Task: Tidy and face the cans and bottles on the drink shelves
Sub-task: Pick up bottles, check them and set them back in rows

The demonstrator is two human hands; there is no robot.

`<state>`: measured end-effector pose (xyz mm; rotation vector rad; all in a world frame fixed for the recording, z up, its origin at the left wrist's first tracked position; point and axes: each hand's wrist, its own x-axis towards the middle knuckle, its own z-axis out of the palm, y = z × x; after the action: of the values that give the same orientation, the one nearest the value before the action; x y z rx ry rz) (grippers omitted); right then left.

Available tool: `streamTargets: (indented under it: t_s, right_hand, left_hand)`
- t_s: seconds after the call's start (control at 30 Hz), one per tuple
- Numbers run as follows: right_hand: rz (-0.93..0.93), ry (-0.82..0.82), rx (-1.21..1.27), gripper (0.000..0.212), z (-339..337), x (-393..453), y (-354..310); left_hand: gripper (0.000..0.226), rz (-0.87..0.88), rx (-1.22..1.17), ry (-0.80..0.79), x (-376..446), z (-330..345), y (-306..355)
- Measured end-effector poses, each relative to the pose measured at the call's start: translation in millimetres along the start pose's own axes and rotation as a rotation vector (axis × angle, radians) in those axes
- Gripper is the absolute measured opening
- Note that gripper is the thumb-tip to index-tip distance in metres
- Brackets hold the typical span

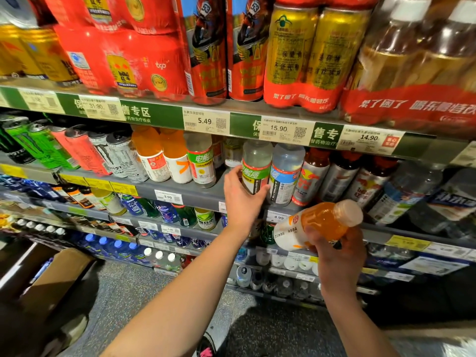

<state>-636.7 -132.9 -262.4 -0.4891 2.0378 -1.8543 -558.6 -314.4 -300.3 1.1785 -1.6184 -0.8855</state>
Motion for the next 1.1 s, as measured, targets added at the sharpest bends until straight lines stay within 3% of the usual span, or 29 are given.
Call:
streamTargets:
  t_s: [0.1, 0.3, 0.4, 0.53, 0.77, 0.9, 1.1]
  right_hand:
    - [-0.005, -0.014, 0.003, 0.073, 6.0, -0.9, 0.8]
    - [-0.040, -0.057, 0.023, 0.071, 22.8, -6.6, -5.8]
    - [-0.022, -0.069, 0.058, 0.070, 32.8, -9.7, -8.6]
    - [-0.041, -0.067, 0.057, 0.069, 44.0, -15.9, -14.8]
    - [-0.061, -0.017, 0.034, 0.059, 44.6, -20.2, -6.0]
    - [-0.051, 0.002, 0.057, 0.073, 40.4, -20.6, -4.6]
    - [0.000, -0.047, 0.089, 0.081, 33.0, -15.4, -1.6]
  left_hand:
    - [0.072, -0.003, 0.030, 0.027, 0.6, -14.7, -2.6]
    - [0.053, -0.054, -0.002, 0.239, 11.0, -50.4, -20.0]
    - [0.059, -0.119, 0.053, 0.303, 27.6, -61.8, -30.7]
    - [0.073, -0.205, 0.173, 0.258, 48.1, -63.6, -36.9]
    - [0.068, -0.264, 0.176, 0.371, 63.2, -54.5, -34.6]
    - [0.067, -0.230, 0.144, 0.332, 59.8, -53.9, -39.0]
    - [0.075, -0.170, 0.121, 0.129, 39.6, -51.2, -35.4]
